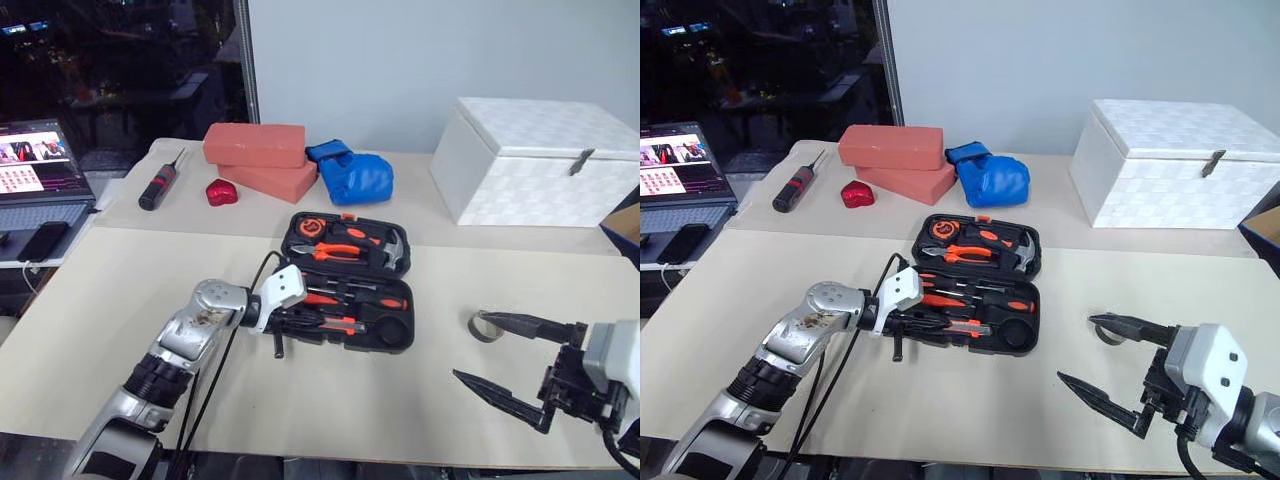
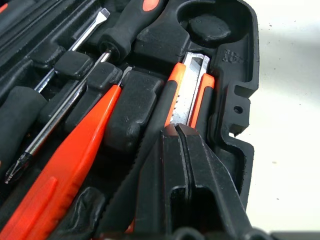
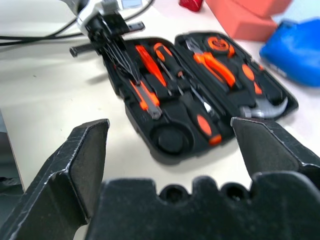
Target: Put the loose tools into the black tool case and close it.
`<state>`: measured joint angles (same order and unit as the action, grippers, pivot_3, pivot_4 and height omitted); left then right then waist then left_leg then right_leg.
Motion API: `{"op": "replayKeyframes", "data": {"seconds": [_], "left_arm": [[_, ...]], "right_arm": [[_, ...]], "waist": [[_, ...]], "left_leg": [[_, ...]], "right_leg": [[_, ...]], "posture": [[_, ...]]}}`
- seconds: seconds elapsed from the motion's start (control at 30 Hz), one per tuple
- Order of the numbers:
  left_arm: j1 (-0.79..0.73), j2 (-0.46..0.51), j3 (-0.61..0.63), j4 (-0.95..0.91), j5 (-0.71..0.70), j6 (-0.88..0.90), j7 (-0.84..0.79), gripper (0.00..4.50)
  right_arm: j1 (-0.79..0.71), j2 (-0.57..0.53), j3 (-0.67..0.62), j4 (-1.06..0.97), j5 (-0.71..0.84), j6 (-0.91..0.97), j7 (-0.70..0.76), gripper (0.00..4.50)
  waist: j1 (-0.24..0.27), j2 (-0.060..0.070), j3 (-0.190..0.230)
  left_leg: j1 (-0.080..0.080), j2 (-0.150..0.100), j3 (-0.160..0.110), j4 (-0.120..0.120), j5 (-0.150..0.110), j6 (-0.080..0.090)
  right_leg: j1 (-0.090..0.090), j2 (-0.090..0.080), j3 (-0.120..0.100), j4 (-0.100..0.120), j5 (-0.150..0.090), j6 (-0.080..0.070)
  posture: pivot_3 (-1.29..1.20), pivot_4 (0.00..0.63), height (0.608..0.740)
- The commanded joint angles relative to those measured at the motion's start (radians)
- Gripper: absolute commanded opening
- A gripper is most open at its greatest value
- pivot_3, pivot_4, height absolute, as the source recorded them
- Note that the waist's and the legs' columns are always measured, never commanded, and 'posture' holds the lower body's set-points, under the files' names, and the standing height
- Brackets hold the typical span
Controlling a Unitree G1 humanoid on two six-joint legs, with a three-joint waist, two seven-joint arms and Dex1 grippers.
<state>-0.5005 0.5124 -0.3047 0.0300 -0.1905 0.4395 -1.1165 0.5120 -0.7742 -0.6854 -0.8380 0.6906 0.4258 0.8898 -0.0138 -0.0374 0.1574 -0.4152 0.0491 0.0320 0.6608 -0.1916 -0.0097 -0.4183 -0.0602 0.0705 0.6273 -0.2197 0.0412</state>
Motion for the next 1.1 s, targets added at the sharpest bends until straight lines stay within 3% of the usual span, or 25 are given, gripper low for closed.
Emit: {"op": "replayKeyframes", "data": {"seconds": [0.03, 0.1, 0.2, 0.3, 0.4, 0.47, 0.7, 0.87, 1.03, 1.1], "left_arm": [[0.029, -0.044, 0.093, -0.05, -0.149, 0.024, -0.03, 0.04], [0.02, -0.044, 0.141, -0.116, -0.234, 0.098, -0.042, 0.04], [0.005, -0.016, 0.176, -0.213, -0.328, 0.165, -0.073, 0.75], [-0.025, 0.027, 0.188, -0.279, -0.389, 0.206, -0.109, 1.73], [-0.042, 0.032, 0.165, -0.314, -0.391, 0.224, -0.087, 2.71], [-0.056, 0.036, 0.162, -0.319, -0.389, 0.223, -0.086, 3.44], [-0.096, 0.031, 0.148, -0.341, -0.39, 0.242, -0.059, 3.44], [-0.084, 0.046, 0.157, -0.368, -0.39, 0.251, -0.032, 3.48], [-0.051, 0.073, 0.175, -0.402, -0.414, 0.257, -0.033, 3.48], [-0.032, 0.092, 0.183, -0.408, -0.429, 0.249, -0.056, 3.48]], "right_arm": [[-0.014, -0.014, 0.019, 0.022, -0.056, 0.073, -0.101, 4.5], [-0.024, -0.03, 0.042, 0.047, -0.107, 0.1, -0.135, 4.5], [-0.046, -0.096, 0.09, 0.101, -0.172, 0.175, -0.165, 4.5], [-0.157, -0.16, 0.179, 0.209, -0.175, 0.306, -0.21, 4.5], [-0.226, -0.175, 0.247, 0.297, -0.197, 0.314, -0.194, 3.92], [-0.306, -0.18, 0.34, 0.382, -0.261, 0.31, -0.228, 3.21], [-0.457, -0.177, 0.478, 0.566, -0.344, 0.291, -0.21, 3.21], [-0.533, -0.179, 0.533, 0.638, -0.368, 0.274, -0.171, 1.9], [-0.495, -0.179, 0.482, 0.57, -0.336, 0.281, -0.124, 0.12], [-0.478, -0.185, 0.433, 0.494, -0.299, 0.305, -0.107, 0.04]], "waist": [[-0.001, 0.0, 0.0], [0.0, -0.002, 0.001], [-0.001, -0.002, 0.001], [-0.001, -0.002, 0.001], [0.0, -0.002, 0.001], [0.0, -0.002, 0.001], [0.001, -0.002, 0.002], [0.0, -0.002, 0.001], [0.0, -0.002, 0.001], [0.0, -0.002, 0.002]], "left_leg": [[0.0, 0.0, 0.0, 0.0, 0.0, 0.0], [-0.002, 0.0, 0.0, 0.0, 0.0, 0.0], [-0.005, 0.0, 0.0, 0.0, 0.0, 0.0], [-0.005, 0.0, 0.0, 0.0, 0.0, 0.0], [-0.006, -0.001, 0.0, 0.0, 0.0, 0.0], [-0.006, -0.001, -0.001, 0.0, 0.0, 0.0], [-0.009, -0.002, -0.001, 0.0, 0.0, 0.001], [-0.008, -0.002, -0.001, 0.0, 0.0, 0.001], [-0.008, -0.001, -0.001, 0.0, 0.0, 0.001], [-0.008, -0.001, -0.001, 0.0, 0.0, 0.001]], "right_leg": [[0.0, 0.0, 0.0, 0.0, 0.0, 0.0], [-0.002, 0.0, 0.0, 0.0, 0.0, 0.0], [-0.005, 0.0, 0.0, 0.0, 0.001, -0.001], [-0.005, 0.0, 0.0, 0.0, 0.001, -0.001], [-0.004, 0.0, 0.0, -0.001, 0.001, -0.001], [-0.004, 0.001, 0.0, -0.001, 0.0, 0.0], [-0.005, 0.001, 0.001, -0.002, -0.001, 0.001], [-0.005, 0.001, 0.001, -0.002, -0.001, 0.001], [-0.005, 0.002, 0.001, -0.001, -0.001, 0.002], [-0.005, 0.001, 0.001, -0.001, -0.001, 0.002]], "posture": [[0.0, 0.15, 0.74], [0.0, 0.15, 0.74], [0.0, 0.15, 0.74], [0.0, 0.15, 0.74], [0.0, 0.15, 0.74], [0.0, 0.15, 0.74], [0.0, 0.15, 0.74], [0.0, 0.15, 0.74], [0.0, 0.15, 0.74], [0.0, 0.15, 0.74]]}}
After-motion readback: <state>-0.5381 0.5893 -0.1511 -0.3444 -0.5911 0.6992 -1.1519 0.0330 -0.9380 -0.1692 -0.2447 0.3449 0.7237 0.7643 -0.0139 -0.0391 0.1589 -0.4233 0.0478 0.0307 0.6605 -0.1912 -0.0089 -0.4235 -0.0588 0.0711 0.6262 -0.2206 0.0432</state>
